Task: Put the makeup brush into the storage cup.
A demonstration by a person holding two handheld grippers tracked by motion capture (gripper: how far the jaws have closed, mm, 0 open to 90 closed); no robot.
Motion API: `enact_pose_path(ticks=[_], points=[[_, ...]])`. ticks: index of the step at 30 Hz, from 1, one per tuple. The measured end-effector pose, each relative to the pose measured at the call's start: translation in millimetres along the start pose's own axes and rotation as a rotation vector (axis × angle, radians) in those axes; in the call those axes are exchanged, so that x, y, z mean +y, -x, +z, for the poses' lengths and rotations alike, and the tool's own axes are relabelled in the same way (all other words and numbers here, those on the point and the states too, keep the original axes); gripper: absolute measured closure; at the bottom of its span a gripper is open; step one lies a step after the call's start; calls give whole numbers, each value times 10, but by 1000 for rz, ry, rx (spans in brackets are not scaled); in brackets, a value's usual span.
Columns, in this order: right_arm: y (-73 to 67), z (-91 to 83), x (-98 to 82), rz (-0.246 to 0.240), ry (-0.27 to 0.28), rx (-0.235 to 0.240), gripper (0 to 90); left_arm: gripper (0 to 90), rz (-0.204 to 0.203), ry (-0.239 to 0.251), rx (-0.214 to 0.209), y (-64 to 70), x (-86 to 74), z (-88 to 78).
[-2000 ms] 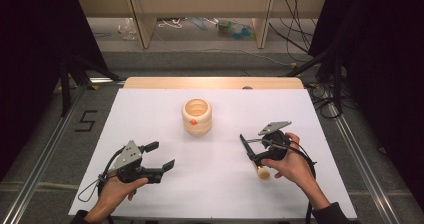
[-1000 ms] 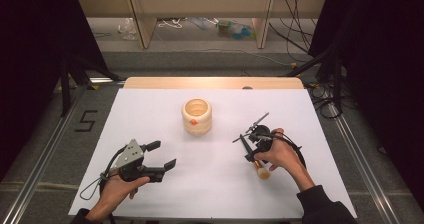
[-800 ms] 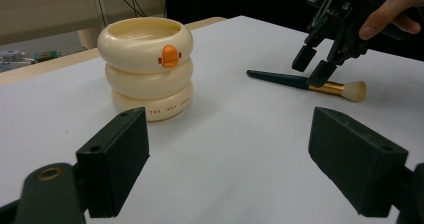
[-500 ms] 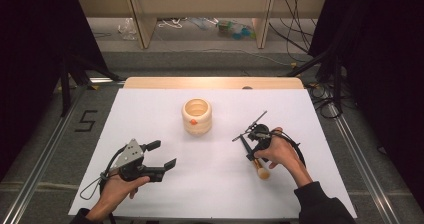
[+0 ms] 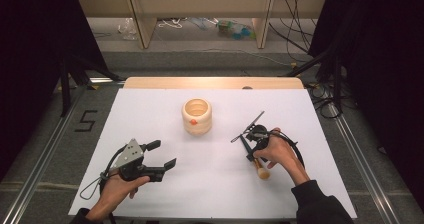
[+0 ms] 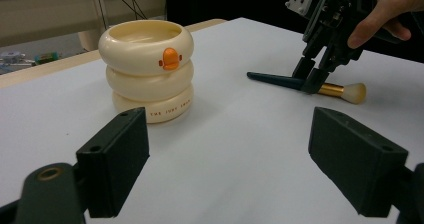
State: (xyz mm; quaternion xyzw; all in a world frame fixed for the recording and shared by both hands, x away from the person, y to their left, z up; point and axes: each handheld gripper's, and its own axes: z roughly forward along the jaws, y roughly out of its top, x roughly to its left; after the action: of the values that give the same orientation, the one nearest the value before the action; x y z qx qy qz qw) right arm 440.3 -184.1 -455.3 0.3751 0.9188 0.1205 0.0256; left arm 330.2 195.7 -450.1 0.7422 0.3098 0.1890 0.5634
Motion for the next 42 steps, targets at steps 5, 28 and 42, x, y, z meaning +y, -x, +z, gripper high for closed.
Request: enact_pose_path(ticks=[5,28,42], points=[[-8,4,7,4,1,-12,617,163,6,-1,-3,-5,1,0],[-11,5,39,-38,-35,-49,740,163,4,1,-2,2,3,3],[-55,-11,48,-97,-27,-72,743,163,3,5,-9,-3,2,12]])
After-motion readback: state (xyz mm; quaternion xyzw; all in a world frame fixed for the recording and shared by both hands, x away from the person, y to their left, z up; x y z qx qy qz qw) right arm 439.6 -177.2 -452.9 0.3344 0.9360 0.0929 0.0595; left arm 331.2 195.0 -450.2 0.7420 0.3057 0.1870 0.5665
